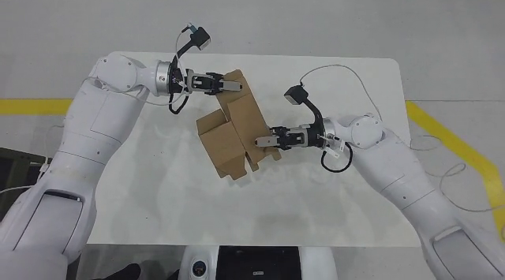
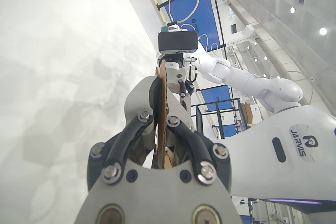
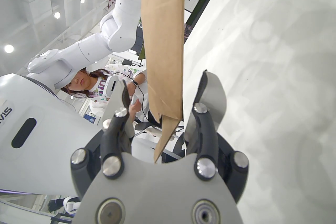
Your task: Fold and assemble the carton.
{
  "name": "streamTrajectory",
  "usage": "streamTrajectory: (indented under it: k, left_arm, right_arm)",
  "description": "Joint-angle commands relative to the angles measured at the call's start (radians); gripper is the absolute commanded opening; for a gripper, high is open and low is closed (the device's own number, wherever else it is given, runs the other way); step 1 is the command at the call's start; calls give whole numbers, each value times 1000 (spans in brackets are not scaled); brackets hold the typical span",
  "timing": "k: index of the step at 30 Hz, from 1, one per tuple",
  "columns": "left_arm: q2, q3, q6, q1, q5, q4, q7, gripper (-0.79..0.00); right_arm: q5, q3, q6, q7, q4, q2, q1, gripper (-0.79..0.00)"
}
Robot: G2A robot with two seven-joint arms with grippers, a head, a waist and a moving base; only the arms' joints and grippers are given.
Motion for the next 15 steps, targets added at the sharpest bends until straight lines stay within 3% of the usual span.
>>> streamTrajectory:
  k: [1,9,10,11,12,15]
  left_arm:
    - [0,1,1,0,2,-3,-1,-785]
    - [1,-2,10,4,-4,-10,-10,-785]
    - [1,-3,14,4,-9,-10,-14,-591]
    - [1,-4,17,4,-14,-11,-17,-132]
    - [1,-5,18,4,-17,-11,-18,0]
    - [1,-13,24,3,-44,-6,-24,0]
  right_arm:
    - [3,-14,-4,-3,9,1,8,-486]
    - [34,-68,-14,-14,17,8,33,-751]
    - [40,-74,-16,-16,18,9,35,-770]
    - [50,-79,-20,-20,17,9,36,-785]
    - [60,-84,-24,-24,17,10,36,-785]
    - [72,-98,-33,-33,23,13,41,-785]
